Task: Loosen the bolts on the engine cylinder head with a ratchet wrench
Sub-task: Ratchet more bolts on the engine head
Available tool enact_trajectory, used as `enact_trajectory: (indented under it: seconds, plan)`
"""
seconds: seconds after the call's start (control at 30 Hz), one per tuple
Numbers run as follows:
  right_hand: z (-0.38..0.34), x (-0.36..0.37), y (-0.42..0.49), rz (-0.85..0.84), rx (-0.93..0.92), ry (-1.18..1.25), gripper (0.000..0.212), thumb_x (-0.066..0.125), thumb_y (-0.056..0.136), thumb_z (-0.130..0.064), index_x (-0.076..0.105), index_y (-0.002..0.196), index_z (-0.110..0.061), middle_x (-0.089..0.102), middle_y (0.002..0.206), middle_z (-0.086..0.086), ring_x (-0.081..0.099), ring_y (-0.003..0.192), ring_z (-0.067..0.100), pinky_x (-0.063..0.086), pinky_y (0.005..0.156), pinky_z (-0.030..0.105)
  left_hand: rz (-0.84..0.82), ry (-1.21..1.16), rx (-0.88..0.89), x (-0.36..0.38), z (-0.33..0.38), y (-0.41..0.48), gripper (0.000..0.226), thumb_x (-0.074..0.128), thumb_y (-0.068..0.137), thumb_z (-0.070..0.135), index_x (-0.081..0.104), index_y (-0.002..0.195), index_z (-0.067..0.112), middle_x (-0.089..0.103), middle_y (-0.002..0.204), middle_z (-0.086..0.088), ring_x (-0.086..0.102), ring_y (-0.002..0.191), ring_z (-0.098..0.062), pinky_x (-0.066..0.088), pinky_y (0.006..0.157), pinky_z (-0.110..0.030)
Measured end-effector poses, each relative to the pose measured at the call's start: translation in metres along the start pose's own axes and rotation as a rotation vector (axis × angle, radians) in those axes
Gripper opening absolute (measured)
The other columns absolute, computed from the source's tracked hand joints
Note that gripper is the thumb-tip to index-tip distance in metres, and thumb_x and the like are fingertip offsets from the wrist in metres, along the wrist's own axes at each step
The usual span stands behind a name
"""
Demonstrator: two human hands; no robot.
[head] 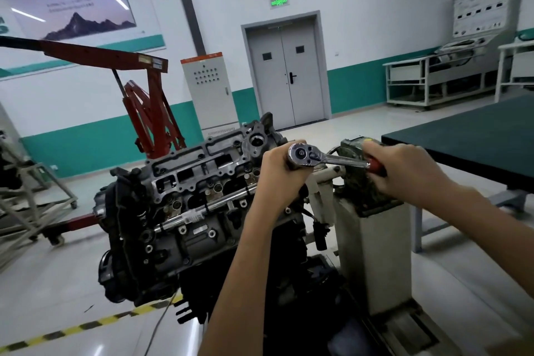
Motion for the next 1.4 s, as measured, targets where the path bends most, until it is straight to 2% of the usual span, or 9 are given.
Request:
enact_trajectory:
  seconds: [0.17,0.3,0.4,0.6,0.8,0.9,1.0,1.17,1.4]
  plan:
    - [-0.026,0.032,-0.042,-0.034,0.138,0.282,0.019,0.064,0.079,-0.011,0.054,0.094,-0.015,0.041,0.053,-0.017,0.042,0.043,-0.004,0.029,0.038,0.009,0.156,0.033,0.096,-0.009,0.006,-0.005,0.036,0.06,0.072,-0.004,0.046,0.06,0.027,0.047,0.052,0.014,0.039,0.05,-0.004,0.031,0.049,-0.013]
    - [-0.086,0.055,-0.077,0.128,0.308,0.692,0.018,0.062,0.074,-0.003,0.052,0.082,-0.016,0.048,0.049,-0.007,0.053,0.043,0.007,0.036,0.045,0.011,0.254,0.007,0.075,-0.012,0.0,-0.008,0.046,0.064,0.077,-0.005,0.041,0.065,0.034,0.043,0.053,0.015,0.036,0.052,-0.003,0.032,0.051,-0.019]
    - [-0.111,0.069,-0.078,0.137,0.384,0.884,0.029,0.058,0.075,-0.002,0.041,0.07,-0.026,0.043,0.049,-0.01,0.052,0.051,-0.005,0.03,0.042,0.002,0.204,-0.001,0.054,-0.013,-0.005,-0.006,0.05,0.059,0.08,-0.011,0.04,0.064,0.032,0.041,0.053,0.015,0.032,0.054,-0.002,0.03,0.052,-0.023]
    - [-0.051,0.045,-0.06,-0.027,0.142,0.488,0.018,0.061,0.079,-0.012,0.054,0.096,-0.013,0.057,0.062,0.0,0.057,0.051,0.018,0.05,0.051,0.032,0.102,0.041,-0.001,-0.008,-0.003,-0.002,0.047,0.056,0.073,-0.016,0.046,0.055,0.027,0.047,0.05,0.013,0.039,0.049,-0.002,0.034,0.049,-0.015]
    - [-0.006,0.001,0.001,0.028,-0.017,-0.021,0.024,0.063,0.076,-0.016,0.054,0.098,-0.012,0.059,0.068,0.008,0.058,0.061,0.029,0.033,0.057,0.025,0.062,0.058,0.021,-0.007,0.005,-0.001,0.036,0.066,0.078,-0.005,0.052,0.06,0.024,0.05,0.054,0.012,0.04,0.05,-0.002,0.033,0.05,-0.012]
    - [-0.018,0.02,-0.026,-0.011,0.064,0.144,0.019,0.062,0.081,-0.015,0.052,0.096,-0.015,0.048,0.059,-0.007,0.05,0.05,0.009,0.032,0.049,0.012,0.113,0.031,0.051,-0.011,0.005,-0.005,0.045,0.063,0.074,-0.01,0.049,0.061,0.032,0.051,0.054,0.015,0.041,0.051,-0.002,0.033,0.05,-0.011]
    - [-0.055,0.044,-0.064,0.013,0.224,0.456,0.018,0.06,0.081,-0.015,0.049,0.093,-0.021,0.053,0.06,-0.002,0.056,0.057,0.016,0.047,0.054,0.021,0.192,0.039,0.072,-0.012,0.003,-0.006,0.053,0.059,0.072,-0.014,0.042,0.062,0.034,0.049,0.053,0.017,0.04,0.051,-0.002,0.031,0.05,-0.011]
    - [-0.117,0.07,-0.084,0.121,0.386,0.923,0.029,0.057,0.077,-0.002,0.041,0.068,-0.024,0.042,0.045,-0.007,0.047,0.045,0.004,0.031,0.042,0.006,0.172,-0.003,0.103,-0.01,0.006,-0.009,0.045,0.061,0.078,-0.003,0.04,0.063,0.034,0.042,0.053,0.015,0.034,0.051,-0.002,0.03,0.051,-0.015]
    - [-0.055,0.058,-0.067,-0.06,0.175,0.589,0.018,0.061,0.079,-0.008,0.057,0.095,-0.016,0.055,0.057,-0.002,0.053,0.047,0.012,0.045,0.047,0.025,0.142,0.045,0.048,-0.007,0.002,-0.002,0.051,0.053,0.07,-0.017,0.038,0.054,0.029,0.044,0.048,0.013,0.037,0.047,-0.003,0.028,0.046,-0.013]
Point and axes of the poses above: each hand's wrist, its own y-axis towards the middle knuckle, its own x-axis out of the palm, z = x × y, the point moved 10 cm from there along y, towards the middle knuckle
